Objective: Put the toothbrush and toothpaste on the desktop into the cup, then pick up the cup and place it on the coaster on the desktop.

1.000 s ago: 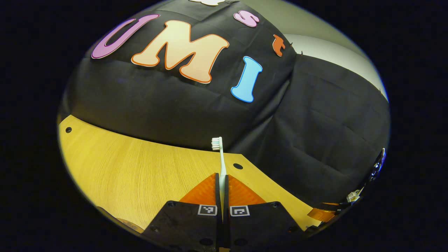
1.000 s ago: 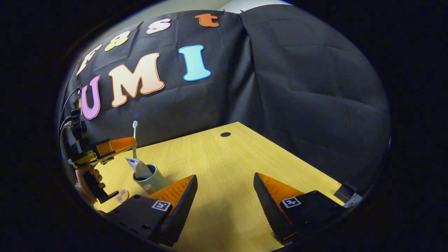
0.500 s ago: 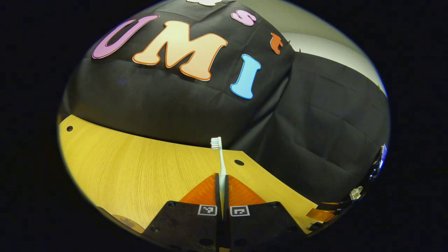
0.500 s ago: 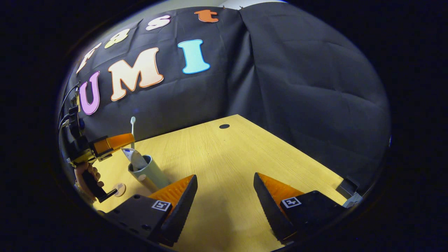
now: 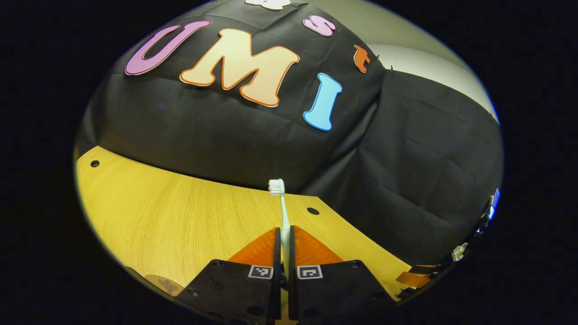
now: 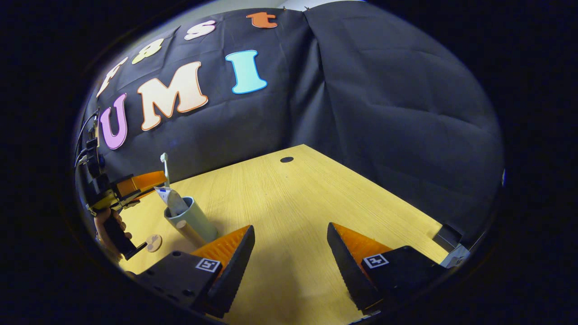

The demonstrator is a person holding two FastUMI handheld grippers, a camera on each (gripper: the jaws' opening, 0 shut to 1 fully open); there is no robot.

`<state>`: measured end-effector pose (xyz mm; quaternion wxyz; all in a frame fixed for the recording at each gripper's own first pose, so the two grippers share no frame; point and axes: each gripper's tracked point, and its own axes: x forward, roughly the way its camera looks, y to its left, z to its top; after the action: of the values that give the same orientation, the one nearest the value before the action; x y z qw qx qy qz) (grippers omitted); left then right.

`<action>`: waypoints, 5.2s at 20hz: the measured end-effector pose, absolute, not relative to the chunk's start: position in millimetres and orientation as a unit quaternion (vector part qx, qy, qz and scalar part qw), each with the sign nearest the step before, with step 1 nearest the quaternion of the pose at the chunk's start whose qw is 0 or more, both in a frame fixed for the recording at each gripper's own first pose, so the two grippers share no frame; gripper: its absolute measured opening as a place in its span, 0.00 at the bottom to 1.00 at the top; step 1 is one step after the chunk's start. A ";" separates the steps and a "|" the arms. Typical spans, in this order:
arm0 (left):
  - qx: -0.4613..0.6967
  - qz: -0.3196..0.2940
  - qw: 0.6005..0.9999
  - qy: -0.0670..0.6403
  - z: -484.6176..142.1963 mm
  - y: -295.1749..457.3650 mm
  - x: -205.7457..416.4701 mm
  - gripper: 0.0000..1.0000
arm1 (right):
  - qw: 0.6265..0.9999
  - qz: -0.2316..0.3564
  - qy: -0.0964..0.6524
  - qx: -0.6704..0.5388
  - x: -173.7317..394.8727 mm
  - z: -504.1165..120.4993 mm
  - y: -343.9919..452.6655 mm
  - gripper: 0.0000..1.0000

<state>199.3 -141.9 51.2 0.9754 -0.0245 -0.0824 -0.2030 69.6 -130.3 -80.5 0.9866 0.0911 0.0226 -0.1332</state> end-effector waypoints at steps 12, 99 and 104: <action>-0.020 -0.182 0.980 -0.074 38.0 -118.4 173.3 0.83 | 0.991 -0.107 0.021 0.084 66.5 -71.7 -108.2 0.99; -0.111 0.233 0.966 0.022 -85.2 220.0 -52.0 0.88 | 0.821 0.254 0.404 -0.314 182.9 -119.3 38.9 0.21; -0.117 0.230 0.966 0.024 -87.4 216.0 -51.7 0.88 | 0.821 0.250 0.396 -0.327 190.2 -116.2 36.9 0.25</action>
<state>-51.7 216.0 -87.4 0.9659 -0.1168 0.0238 0.2299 190.2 36.9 -116.2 0.8209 -0.3270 0.3958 0.2500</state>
